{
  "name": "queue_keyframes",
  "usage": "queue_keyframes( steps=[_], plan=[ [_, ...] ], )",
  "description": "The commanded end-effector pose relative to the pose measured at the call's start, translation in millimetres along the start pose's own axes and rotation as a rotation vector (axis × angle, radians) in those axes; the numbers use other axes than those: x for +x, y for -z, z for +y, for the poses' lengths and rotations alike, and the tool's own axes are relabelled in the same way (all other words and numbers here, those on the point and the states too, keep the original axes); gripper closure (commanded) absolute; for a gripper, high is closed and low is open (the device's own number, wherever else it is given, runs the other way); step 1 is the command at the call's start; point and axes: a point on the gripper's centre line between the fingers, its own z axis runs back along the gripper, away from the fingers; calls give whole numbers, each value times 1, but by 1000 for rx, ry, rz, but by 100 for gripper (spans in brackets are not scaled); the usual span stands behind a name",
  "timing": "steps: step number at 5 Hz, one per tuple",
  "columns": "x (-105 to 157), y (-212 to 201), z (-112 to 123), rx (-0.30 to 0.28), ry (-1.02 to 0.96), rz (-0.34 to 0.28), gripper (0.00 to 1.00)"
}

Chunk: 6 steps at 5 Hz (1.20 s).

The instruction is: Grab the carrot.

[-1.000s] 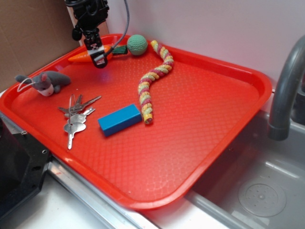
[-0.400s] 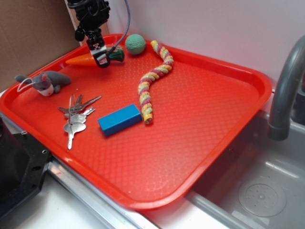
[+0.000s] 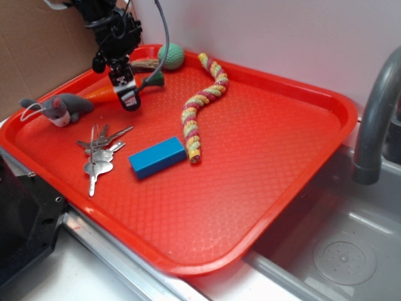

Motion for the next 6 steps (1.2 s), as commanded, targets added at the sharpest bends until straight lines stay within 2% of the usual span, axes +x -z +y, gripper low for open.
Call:
queue_keyframes(
  steps=[1, 2, 3, 4, 5, 6],
  plan=[
    [20, 8, -14, 55, -1, 63, 100],
    [20, 8, -19, 64, -10, 66, 100],
    [32, -41, -32, 134, -89, -31, 100],
    [47, -89, -66, 162, -337, -125, 100],
    [62, -137, -86, 168, -477, -104, 100],
    [59, -188, -96, 118, -585, -81, 100]
  ],
)
